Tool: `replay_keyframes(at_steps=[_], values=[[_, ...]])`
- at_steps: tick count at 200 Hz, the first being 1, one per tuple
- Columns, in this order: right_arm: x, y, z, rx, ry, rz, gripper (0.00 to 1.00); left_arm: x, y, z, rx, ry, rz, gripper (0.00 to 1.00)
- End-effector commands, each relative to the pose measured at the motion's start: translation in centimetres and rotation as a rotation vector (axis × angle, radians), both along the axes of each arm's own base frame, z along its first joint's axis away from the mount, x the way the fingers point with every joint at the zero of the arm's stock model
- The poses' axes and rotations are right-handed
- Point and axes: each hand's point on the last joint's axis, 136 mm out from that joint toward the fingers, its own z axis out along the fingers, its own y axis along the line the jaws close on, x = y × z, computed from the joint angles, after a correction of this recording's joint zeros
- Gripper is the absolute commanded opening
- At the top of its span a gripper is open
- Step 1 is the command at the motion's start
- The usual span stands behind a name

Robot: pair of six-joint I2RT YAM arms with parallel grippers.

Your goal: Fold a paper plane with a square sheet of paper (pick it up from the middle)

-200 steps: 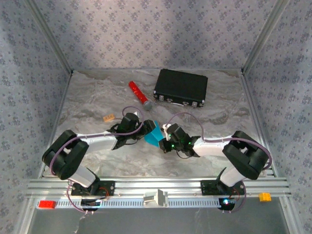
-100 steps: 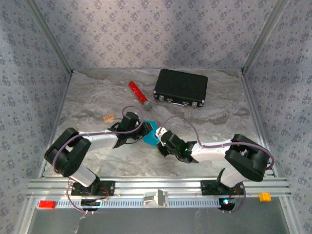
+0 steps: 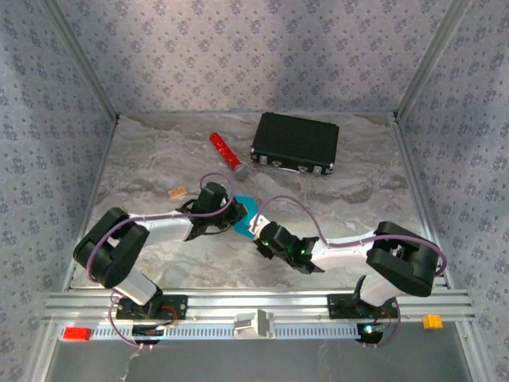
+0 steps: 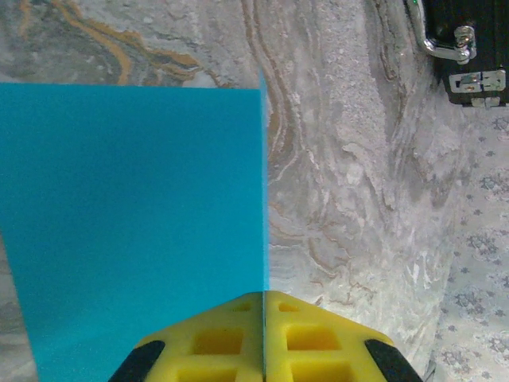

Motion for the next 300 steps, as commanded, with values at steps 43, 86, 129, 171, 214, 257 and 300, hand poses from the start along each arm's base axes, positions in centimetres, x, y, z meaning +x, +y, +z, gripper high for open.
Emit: replay_keyframes(at_steps=[43, 86, 129, 171, 214, 257, 300], values=[[0.6, 0.3, -0.2, -0.104, -0.115, 0.009, 0.31, 0.6, -0.3, 0.7, -0.022, 0.001, -0.002, 0.07], [0.6, 0.2, 0.7, -0.061, -0.125, -0.007, 0.26, 0.5, -0.2, 0.6, -0.018, 0.002, -0.002, 0.07], [0.6, 0.4, 0.4, -0.043, -0.098, -0.013, 0.22, 0.5, -0.3, 0.5, -0.019, 0.002, -0.004, 0.07], [0.7, 0.3, 0.1, -0.052, -0.087, -0.022, 0.12, 0.5, -0.2, 0.4, -0.016, 0.005, -0.004, 0.07], [0.6, 0.3, -0.1, -0.026, -0.047, -0.032, 0.06, 0.5, -0.2, 0.3, -0.012, 0.005, -0.003, 0.1], [0.6, 0.5, -1.4, 0.062, 0.131, -0.054, 0.04, 0.8, 1.1, 1.3, 0.024, -0.03, 0.029, 0.55], [0.6, 1.1, -2.3, 0.202, 0.36, -0.057, 0.03, 0.6, 3.6, 3.1, 0.089, -0.092, 0.093, 0.73]])
